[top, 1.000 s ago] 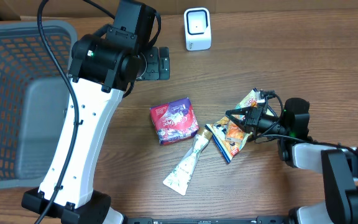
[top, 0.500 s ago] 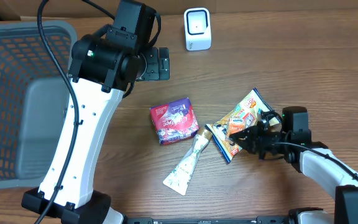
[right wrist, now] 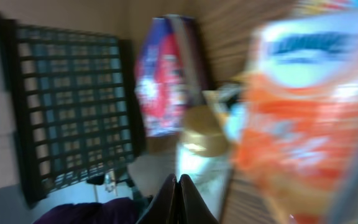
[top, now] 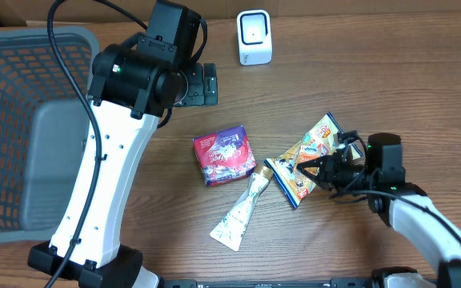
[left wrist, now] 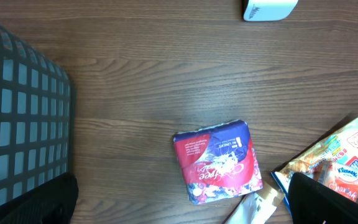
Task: Scan the item barcode
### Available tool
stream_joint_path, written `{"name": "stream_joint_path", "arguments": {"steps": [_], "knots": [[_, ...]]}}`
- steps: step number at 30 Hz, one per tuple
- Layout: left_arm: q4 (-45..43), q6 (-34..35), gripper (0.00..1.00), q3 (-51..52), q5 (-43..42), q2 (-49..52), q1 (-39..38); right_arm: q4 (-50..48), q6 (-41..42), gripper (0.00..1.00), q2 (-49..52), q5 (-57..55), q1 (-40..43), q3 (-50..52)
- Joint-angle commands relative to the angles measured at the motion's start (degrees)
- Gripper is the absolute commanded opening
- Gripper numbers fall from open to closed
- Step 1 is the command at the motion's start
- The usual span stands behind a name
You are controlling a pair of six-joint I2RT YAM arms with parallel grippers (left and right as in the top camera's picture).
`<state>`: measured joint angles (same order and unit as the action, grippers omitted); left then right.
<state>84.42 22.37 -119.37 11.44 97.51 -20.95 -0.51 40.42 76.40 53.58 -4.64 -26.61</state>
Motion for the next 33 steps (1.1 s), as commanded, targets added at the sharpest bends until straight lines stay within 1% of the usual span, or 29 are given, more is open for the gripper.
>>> {"name": "stream_joint_path", "arguments": {"steps": [1,4,7,9,12,15,18,21,24,27,30,32,33], "knots": [[-0.46,1.03,1.0,-0.74,0.79,-1.31,0.15,-0.83,3.67,0.04,-6.54,3.02,-0.11,-1.99],[-0.63,1.01,1.0,-0.74,0.79,-1.31,0.15,0.98,4.52,0.04,-8.68,-0.28,-0.11,-1.99],[-0.61,1.01,1.0,-0.74,0.79,-1.31,0.15,3.32,4.2,0.04,-6.88,-3.96,-0.39,-1.92],[-0.59,1.01,1.0,-0.74,0.79,-1.31,0.15,3.21,4.07,0.04,-4.15,-6.32,-0.72,-1.92],[-0.55,1.03,1.0,-0.74,0.79,-1.31,0.15,2.6,1.68,0.04,0.37,-10.19,-0.76,-1.92],[-0.31,1.03,1.0,-0.74,0.79,-1.31,0.15,1.55,1.51,0.04,5.44,-14.12,-0.76,-1.92],[-0.24,1.03,1.0,-0.74,0.79,-1.31,0.15,0.66,0.83,0.04,9.81,-14.51,-0.76,-1.92],[-0.2,1.03,1.0,-0.74,0.79,-1.31,0.15,0.83,-2.71,0.04,11.17,-13.07,-0.76,-1.92],[-0.2,1.01,1.0,-0.74,0.81,-1.31,0.15,0.37,-5.09,0.04,9.16,-10.12,-0.76,-2.32],[-0.22,1.03,1.0,-0.74,0.81,-1.31,0.15,0.48,-5.81,0.04,4.57,-7.17,-0.76,-2.99],[-0.22,1.03,1.0,-0.74,0.83,-1.31,0.15,3.98,-6.49,0.05,-2.05,-5.35,-0.76,-4.39],[-0.22,1.07,1.0,-0.74,0.7,-1.31,0.15,9.51,-9.09,0.11,-5.9,-5.51,-0.76,-6.12],[-0.2,1.42,1.0,-0.74,0.55,-1.31,0.15,13.2,-11.47,0.21,-7.63,-5.53,-0.76,-7.32]]}}
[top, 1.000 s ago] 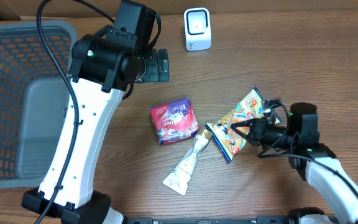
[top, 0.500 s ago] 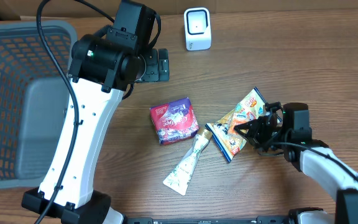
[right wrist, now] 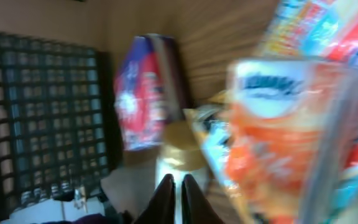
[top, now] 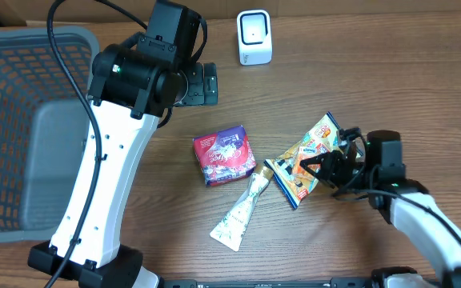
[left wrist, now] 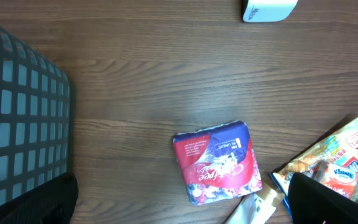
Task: Scan the item barcode
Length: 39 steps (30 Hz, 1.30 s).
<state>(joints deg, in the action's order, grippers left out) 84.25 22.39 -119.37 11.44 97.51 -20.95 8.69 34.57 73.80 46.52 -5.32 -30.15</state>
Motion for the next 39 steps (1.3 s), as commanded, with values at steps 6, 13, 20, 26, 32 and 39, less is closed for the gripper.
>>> {"name": "stream_joint_path", "arguments": {"steps": [6,13,20,26,32,39], "knots": [[-0.7,2.05,1.0,-0.74,0.81,-1.31,0.15,26.67,-26.25,1.0,-8.0,-7.37,-0.09,-12.24],[-0.98,2.08,1.0,-0.74,0.79,-1.31,0.15,26.77,-45.07,1.0,-6.64,-16.28,-0.09,-14.88],[-1.86,2.05,1.0,-0.74,0.81,-1.31,0.15,5.88,-47.04,1.0,-4.42,-22.43,-0.09,-15.02],[-2.38,2.12,1.0,-0.74,0.76,-1.31,0.13,-26.82,-41.66,1.0,-3.08,-29.03,-0.09,-17.88],[-4.9,2.51,1.0,-0.74,1.03,-1.31,0.15,-29.77,-43.5,1.0,2.75,-24.61,-0.09,-29.66],[-4.79,2.49,1.0,-0.74,2.99,-1.31,0.15,8.11,-68.15,1.0,9.81,-8.37,-0.09,-42.53]]}}
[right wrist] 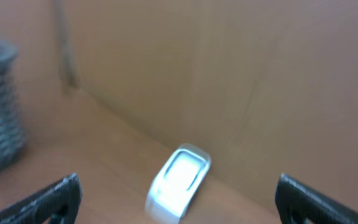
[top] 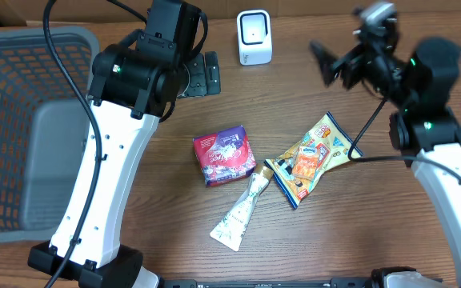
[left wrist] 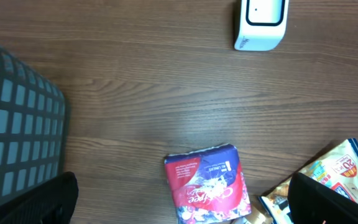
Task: Scan the item barcode
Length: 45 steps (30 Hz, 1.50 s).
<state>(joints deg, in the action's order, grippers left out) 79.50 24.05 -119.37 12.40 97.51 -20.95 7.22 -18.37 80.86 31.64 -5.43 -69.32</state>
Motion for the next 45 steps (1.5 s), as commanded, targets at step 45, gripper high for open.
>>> {"name": "stream_joint_path", "arguments": {"steps": [45], "knots": [[0.39,0.83,1.0,-0.74,1.73,-1.29,-0.94,37.68,-50.4,1.0,15.39,-11.82,-5.03,10.14]]}}
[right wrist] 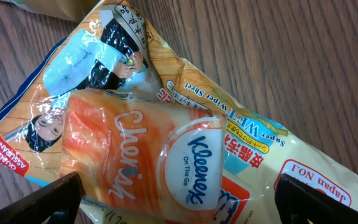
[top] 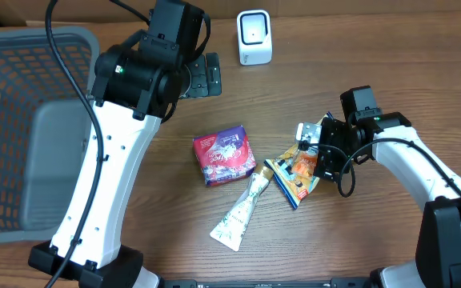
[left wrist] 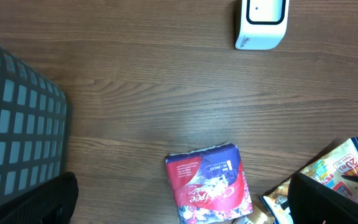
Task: Scan the item barcode
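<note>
An orange Kleenex tissue pack (right wrist: 135, 158) lies on top of a yellow snack bag (right wrist: 253, 140) at mid-right of the table (top: 390, 88). My right gripper (top: 315, 157) hangs open straight over it, one fingertip at each side of the pack (right wrist: 178, 202). The white barcode scanner (top: 254, 37) stands at the far edge, also in the left wrist view (left wrist: 261, 22). A red and purple packet (top: 224, 155) and a white tube (top: 241, 210) lie left of the bag. My left gripper (top: 205, 77) is open and empty, high above the table (left wrist: 179, 198).
A grey mesh basket (top: 22, 128) fills the left side, its wall showing in the left wrist view (left wrist: 17, 124). Cardboard lines the table's far edge. My left arm's white link (top: 106, 176) slants between the basket and the red packet.
My right gripper was raised high near the back right, facing the scanner. Now it is low over the Kleenex pack and snack bag, still open. The left arm has not moved.
My right gripper was low at the snack bag's right side, fingers together, then slightly parted in the same place. Then it stood high at the back, open and empty, with the items left on the table. Now it is down over the tissue pack.
</note>
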### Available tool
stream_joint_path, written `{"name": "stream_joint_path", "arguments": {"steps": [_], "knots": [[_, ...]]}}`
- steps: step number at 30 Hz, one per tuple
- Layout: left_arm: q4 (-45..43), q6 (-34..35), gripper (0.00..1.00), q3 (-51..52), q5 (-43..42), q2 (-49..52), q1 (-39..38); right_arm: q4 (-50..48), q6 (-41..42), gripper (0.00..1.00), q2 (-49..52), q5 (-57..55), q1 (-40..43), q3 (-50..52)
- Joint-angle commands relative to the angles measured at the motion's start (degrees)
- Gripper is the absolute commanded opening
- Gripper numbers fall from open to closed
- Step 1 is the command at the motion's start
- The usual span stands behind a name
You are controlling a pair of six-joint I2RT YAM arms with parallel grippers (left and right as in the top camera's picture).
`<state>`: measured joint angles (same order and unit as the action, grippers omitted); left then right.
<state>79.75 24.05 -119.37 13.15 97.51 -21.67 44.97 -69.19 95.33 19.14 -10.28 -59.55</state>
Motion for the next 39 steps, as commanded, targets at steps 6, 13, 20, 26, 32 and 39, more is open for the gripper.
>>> {"name": "stream_joint_path", "arguments": {"steps": [6,13,20,26,32,39], "knots": [[0.17,0.83,1.0,-0.74,0.96,-1.29,-0.22,2.16,3.61,1.0,0.9,1.92,-0.94,0.35],[0.17,0.83,1.0,-0.74,0.98,-1.29,-0.22,4.46,6.01,1.0,-0.2,1.92,-3.1,0.35],[0.26,0.79,1.0,-0.74,0.98,-1.29,-0.22,2.95,12.2,1.0,-0.22,3.63,-3.63,0.35],[1.07,0.76,1.0,-0.74,1.01,-1.29,-0.22,1.6,14.84,1.0,-0.15,3.63,-3.63,0.37],[1.05,0.79,1.0,-0.74,1.46,-1.29,-0.22,-2.73,14.82,1.0,-0.07,3.37,-3.63,5.4],[1.03,0.81,1.0,-0.74,1.88,-1.29,-0.22,-5.99,14.84,1.0,-0.07,1.05,-3.63,7.15]]}}
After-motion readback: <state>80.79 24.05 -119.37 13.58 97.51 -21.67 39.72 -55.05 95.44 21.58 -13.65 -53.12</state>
